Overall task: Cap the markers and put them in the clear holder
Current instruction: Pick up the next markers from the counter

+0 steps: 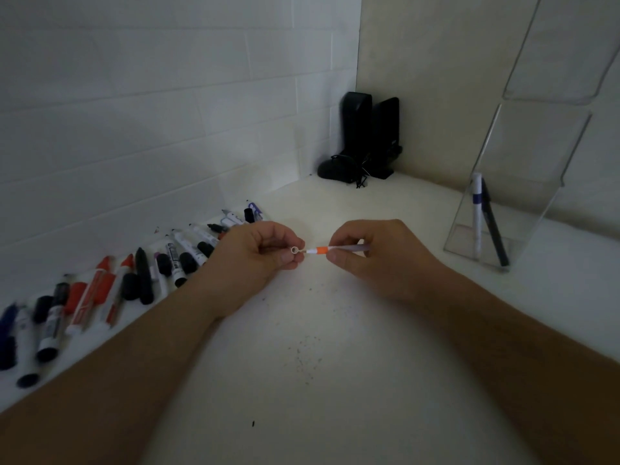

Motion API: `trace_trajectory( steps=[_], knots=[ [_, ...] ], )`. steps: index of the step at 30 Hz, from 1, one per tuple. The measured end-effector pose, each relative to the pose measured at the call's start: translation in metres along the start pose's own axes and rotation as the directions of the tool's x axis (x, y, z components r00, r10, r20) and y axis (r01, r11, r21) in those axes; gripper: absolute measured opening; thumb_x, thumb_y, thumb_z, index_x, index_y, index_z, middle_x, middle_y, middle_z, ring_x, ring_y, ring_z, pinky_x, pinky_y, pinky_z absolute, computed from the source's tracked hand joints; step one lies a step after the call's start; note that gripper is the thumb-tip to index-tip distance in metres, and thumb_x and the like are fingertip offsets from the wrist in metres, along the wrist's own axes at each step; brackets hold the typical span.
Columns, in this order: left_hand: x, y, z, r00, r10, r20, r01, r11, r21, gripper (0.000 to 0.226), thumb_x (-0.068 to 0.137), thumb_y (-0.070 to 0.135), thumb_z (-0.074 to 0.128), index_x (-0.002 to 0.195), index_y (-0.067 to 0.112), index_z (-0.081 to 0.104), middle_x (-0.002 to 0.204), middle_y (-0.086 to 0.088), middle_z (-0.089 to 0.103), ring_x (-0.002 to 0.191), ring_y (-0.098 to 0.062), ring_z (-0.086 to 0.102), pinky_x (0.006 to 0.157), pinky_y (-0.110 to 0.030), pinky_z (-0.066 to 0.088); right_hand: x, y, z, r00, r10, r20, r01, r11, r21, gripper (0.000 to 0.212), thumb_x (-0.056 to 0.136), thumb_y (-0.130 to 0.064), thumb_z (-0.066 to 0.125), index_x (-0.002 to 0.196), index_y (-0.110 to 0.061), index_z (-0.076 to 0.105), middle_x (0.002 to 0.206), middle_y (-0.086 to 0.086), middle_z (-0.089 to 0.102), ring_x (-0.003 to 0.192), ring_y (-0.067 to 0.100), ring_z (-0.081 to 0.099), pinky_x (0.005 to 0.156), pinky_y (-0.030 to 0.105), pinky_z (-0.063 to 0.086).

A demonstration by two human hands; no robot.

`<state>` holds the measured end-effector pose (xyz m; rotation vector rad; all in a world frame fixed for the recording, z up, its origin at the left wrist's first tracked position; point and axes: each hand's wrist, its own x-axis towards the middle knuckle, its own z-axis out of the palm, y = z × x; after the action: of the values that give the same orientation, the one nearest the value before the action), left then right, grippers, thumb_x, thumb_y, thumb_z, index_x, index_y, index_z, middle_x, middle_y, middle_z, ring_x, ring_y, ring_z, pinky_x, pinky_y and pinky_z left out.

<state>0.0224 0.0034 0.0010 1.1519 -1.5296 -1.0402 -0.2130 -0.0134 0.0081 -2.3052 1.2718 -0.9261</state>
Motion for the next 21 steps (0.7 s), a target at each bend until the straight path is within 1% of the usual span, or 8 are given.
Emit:
trace_trajectory(
  steps=[2, 5, 11, 15, 18, 19, 20, 21],
  knots=[
    [-0.0002, 0.0009, 0.0012, 1.000, -0.003, 0.018, 0.002, 0.999, 0.036, 0.020, 0.090, -0.013, 0.061, 0.094, 0.004, 0.071, 0.090, -0.013, 0.076, 0.084, -0.014, 0.073, 0.077, -0.019, 0.057, 0.0006, 0.0009, 0.0011, 1.000, -0.013, -0.007, 0.013, 1.000, -0.015, 0.008, 0.091, -0.042, 0.069, 0.089, -0.034, 0.072, 0.080, -0.017, 0.069, 0.067, 0.002, 0.058, 0.058, 0.013, 0.040],
    [0.0003, 0.0007, 0.0024, 0.999, 0.007, 0.035, -0.012, 0.989, 0.150, 0.021, 0.090, -0.007, 0.065, 0.093, 0.012, 0.072, 0.084, -0.003, 0.076, 0.078, -0.009, 0.072, 0.073, -0.016, 0.055, 0.0015, 0.0025, 0.0024, 0.999, -0.029, -0.013, 0.029, 0.999, -0.037, 0.010, 0.091, -0.043, 0.069, 0.089, -0.034, 0.072, 0.079, -0.015, 0.069, 0.069, 0.006, 0.060, 0.060, 0.020, 0.044],
    [0.0014, -0.0010, 0.0016, 1.000, 0.020, 0.010, -0.022, 0.962, 0.273, 0.017, 0.092, 0.003, 0.068, 0.097, 0.018, 0.074, 0.082, -0.002, 0.076, 0.077, -0.012, 0.072, 0.073, -0.019, 0.056, 0.0042, 0.0062, 0.0042, 0.999, -0.042, -0.023, 0.038, 0.986, -0.165, 0.013, 0.091, -0.047, 0.063, 0.092, -0.036, 0.070, 0.078, -0.014, 0.069, 0.073, 0.005, 0.062, 0.067, 0.034, 0.053],
    [-0.0014, 0.0030, 0.0048, 1.000, 0.014, -0.026, -0.006, 0.960, 0.281, 0.014, 0.094, 0.005, 0.065, 0.098, 0.016, 0.073, 0.077, -0.002, 0.074, 0.067, -0.004, 0.066, 0.059, -0.013, 0.050, 0.0061, 0.0079, 0.0045, 0.999, -0.019, -0.026, 0.012, 0.972, -0.235, 0.014, 0.092, -0.048, 0.061, 0.094, -0.037, 0.070, 0.079, -0.014, 0.068, 0.072, 0.005, 0.060, 0.067, 0.032, 0.052],
    [-0.0028, 0.0047, 0.0063, 0.999, 0.017, -0.038, -0.003, 0.939, 0.344, 0.014, 0.094, 0.012, 0.067, 0.100, 0.023, 0.073, 0.077, -0.002, 0.075, 0.059, -0.003, 0.064, 0.053, -0.016, 0.049, 0.0059, 0.0076, 0.0057, 1.000, -0.021, -0.023, 0.014, 0.965, -0.260, 0.015, 0.092, -0.049, 0.061, 0.094, -0.037, 0.069, 0.077, -0.014, 0.067, 0.071, 0.005, 0.059, 0.065, 0.031, 0.051],
    [-0.0029, 0.0047, 0.0068, 0.999, 0.031, -0.039, -0.013, 0.920, 0.391, 0.014, 0.094, 0.016, 0.068, 0.100, 0.027, 0.074, 0.078, 0.000, 0.075, 0.060, -0.005, 0.065, 0.052, -0.019, 0.051, 0.0059, 0.0072, 0.0057, 0.999, -0.023, -0.025, 0.016, 0.963, -0.268, 0.015, 0.092, -0.049, 0.061, 0.094, -0.037, 0.070, 0.077, -0.014, 0.067, 0.070, 0.005, 0.059, 0.065, 0.030, 0.051],
    [-0.0031, 0.0051, 0.0072, 0.998, 0.048, -0.037, -0.027, 0.901, 0.434, 0.013, 0.093, 0.020, 0.069, 0.099, 0.031, 0.074, 0.079, 0.002, 0.075, 0.065, -0.009, 0.066, 0.057, -0.022, 0.055, 0.0061, 0.0069, 0.0058, 0.999, -0.023, -0.025, 0.015, 0.962, -0.274, 0.015, 0.092, -0.048, 0.061, 0.094, -0.037, 0.070, 0.077, -0.013, 0.067, 0.070, 0.006, 0.058, 0.065, 0.030, 0.050],
    [-0.0031, 0.0050, 0.0075, 0.997, 0.064, -0.036, -0.039, 0.883, 0.467, 0.012, 0.092, 0.024, 0.070, 0.098, 0.034, 0.074, 0.080, 0.006, 0.074, 0.071, -0.010, 0.067, 0.063, -0.021, 0.055, 0.0062, 0.0064, 0.0059, 1.000, -0.020, -0.021, 0.013, 0.961, -0.277, 0.014, 0.093, -0.047, 0.061, 0.094, -0.036, 0.070, 0.077, -0.011, 0.067, 0.070, 0.007, 0.058, 0.064, 0.029, 0.048]
  ],
)
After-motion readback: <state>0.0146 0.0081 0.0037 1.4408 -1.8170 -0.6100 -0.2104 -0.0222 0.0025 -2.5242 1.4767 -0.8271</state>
